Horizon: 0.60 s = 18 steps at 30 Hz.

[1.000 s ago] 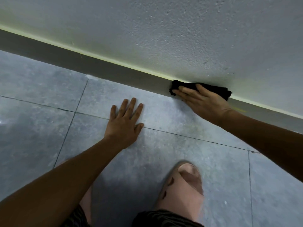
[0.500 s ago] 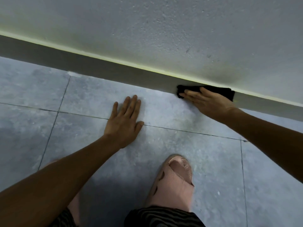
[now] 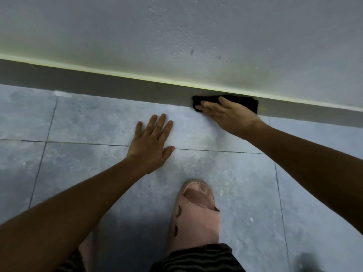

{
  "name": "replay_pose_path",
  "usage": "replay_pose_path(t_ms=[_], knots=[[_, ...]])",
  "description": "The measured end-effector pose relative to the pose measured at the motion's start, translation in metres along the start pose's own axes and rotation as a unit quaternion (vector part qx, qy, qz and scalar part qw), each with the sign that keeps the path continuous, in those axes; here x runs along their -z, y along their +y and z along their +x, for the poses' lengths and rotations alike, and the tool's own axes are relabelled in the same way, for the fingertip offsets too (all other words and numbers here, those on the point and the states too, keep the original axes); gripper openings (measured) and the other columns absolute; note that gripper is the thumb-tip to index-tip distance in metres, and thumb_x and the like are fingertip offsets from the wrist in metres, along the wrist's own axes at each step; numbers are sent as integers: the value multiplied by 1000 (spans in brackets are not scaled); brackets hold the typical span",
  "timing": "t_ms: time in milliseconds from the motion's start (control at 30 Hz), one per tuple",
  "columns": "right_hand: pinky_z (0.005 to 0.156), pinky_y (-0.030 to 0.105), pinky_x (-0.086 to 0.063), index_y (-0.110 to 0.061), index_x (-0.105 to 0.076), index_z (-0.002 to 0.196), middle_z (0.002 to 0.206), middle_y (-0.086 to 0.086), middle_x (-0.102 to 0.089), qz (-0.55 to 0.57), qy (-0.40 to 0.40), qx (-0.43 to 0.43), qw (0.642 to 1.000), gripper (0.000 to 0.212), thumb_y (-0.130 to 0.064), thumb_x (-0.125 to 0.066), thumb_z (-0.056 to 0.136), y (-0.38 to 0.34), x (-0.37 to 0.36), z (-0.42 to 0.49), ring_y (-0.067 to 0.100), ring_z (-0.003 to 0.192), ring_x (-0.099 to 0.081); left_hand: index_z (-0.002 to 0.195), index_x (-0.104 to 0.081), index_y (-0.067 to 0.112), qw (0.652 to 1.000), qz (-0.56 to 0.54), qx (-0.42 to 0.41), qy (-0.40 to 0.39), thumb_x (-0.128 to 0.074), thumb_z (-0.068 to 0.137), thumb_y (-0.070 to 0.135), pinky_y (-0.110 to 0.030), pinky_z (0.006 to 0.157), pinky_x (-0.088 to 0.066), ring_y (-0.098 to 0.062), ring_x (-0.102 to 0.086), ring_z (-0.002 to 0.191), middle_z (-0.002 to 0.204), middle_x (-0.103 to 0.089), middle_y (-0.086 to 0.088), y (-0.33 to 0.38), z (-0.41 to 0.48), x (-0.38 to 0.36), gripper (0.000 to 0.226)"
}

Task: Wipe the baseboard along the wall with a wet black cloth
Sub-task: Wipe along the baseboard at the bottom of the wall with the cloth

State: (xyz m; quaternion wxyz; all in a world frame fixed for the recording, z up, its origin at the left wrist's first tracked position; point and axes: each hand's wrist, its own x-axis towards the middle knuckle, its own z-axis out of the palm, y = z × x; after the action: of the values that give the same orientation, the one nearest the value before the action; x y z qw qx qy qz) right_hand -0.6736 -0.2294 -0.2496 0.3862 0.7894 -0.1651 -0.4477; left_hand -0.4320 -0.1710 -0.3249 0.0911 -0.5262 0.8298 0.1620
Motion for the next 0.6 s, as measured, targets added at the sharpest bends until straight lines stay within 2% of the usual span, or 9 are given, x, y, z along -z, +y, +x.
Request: replay_pose_path(t_ms=[100, 200, 267, 367, 500, 600], knots=[[115, 40, -14, -4, 2, 151, 159, 8, 14, -11, -16, -16, 1000, 63, -21, -32, 101, 2, -19, -30, 25, 146, 9, 147, 15, 20, 1000, -9, -1, 20, -18, 94, 54, -50, 115, 6, -26, 18, 144, 157, 21, -7, 0, -1, -3, 71], [114, 38, -19, -9, -1, 151, 160, 4, 7, -13, 1, -44, 999, 63, -27, -34, 101, 10, -20, -35, 22, 147, 4, 148, 14, 18, 999, -13, 16, 27, -21, 94, 50, -52, 114, 6, -27, 18, 144, 157, 20, -8, 6, -1, -5, 71], [114, 37, -20, -7, 4, 149, 160, 2, 7, 5, 6, -44, 999, 63, -26, -32, 101, 8, -13, -26, 21, 147, 3, 148, 13, 16, 999, -22, 41, 29, -23, 94, 45, -53, 114, 6, -28, 19, 143, 157, 20, -9, 14, 1, -5, 71], [115, 39, -14, 3, 19, 137, 159, 8, 14, 58, -18, -34, 998, 63, -21, -28, 102, 1, 0, -8, 24, 146, 11, 148, 13, 12, 996, -44, 65, 30, -25, 94, 41, -51, 115, 7, -29, 19, 143, 157, 20, -11, 25, 4, -5, 71], [116, 40, -12, 6, 23, 132, 157, 10, 20, 64, -26, -13, 998, 64, -19, -28, 102, -10, -4, 1, 25, 145, 15, 149, 9, 12, 998, -14, 13, 62, -13, 93, 42, -50, 113, 12, -24, 17, 144, 157, 17, -9, 31, 7, -8, 67], [116, 40, -13, 2, 15, 143, 158, 10, 17, 54, -30, -15, 998, 66, -23, -31, 102, -14, -17, -9, 26, 146, 12, 149, 6, 13, 998, -10, -29, 57, -3, 86, 46, -48, 112, 12, -23, 15, 145, 158, 14, -6, 37, 12, -8, 71]])
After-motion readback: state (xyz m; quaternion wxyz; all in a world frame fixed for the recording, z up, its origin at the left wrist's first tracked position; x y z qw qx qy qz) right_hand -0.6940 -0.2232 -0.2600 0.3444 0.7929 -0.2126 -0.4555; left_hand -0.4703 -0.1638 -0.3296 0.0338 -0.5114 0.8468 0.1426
